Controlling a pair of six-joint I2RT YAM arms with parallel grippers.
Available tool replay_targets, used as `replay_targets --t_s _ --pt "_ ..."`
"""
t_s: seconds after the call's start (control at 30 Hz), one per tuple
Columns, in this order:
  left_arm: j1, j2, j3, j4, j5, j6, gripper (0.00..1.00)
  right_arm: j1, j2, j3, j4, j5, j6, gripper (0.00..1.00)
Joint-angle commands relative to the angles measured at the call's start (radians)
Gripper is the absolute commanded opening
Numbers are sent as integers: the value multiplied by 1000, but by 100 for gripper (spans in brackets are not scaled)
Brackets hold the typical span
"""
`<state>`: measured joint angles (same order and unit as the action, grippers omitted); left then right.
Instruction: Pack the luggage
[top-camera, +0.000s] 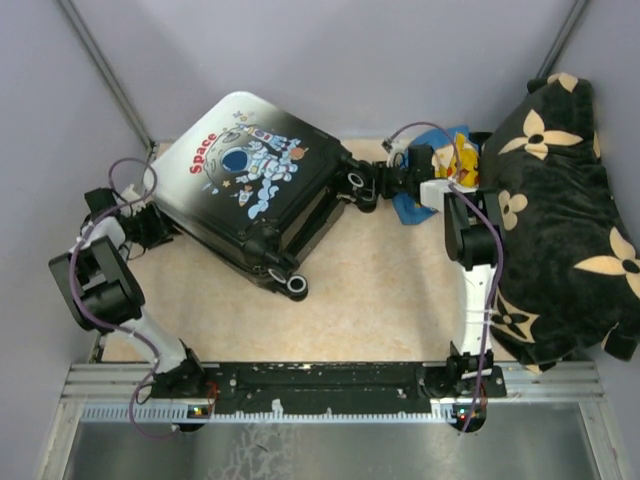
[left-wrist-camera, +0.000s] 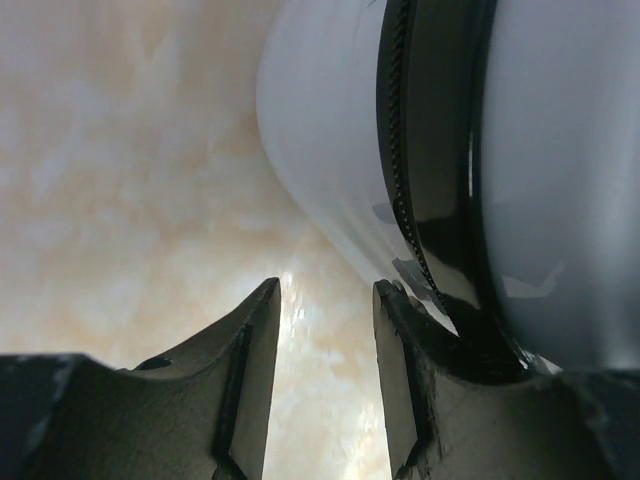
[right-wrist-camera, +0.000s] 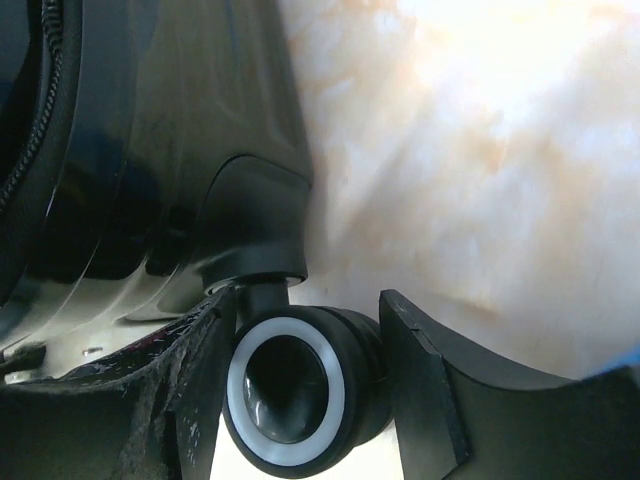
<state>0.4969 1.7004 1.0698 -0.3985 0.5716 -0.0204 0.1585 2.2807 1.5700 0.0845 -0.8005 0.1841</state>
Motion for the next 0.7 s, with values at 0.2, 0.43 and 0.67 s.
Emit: replay_targets --t_s 0.2,0.43,0.67 --pt "-150 221 240 101 183 47 54 34 -295 -434 70 -118 46 56" --pt "-138 213 277 70 101 63 62 -50 -481 -539 -29 -46 11 83" --pt "-81 -10 82 202 25 9 73 -200 -637 -504 -323 90 -159 97"
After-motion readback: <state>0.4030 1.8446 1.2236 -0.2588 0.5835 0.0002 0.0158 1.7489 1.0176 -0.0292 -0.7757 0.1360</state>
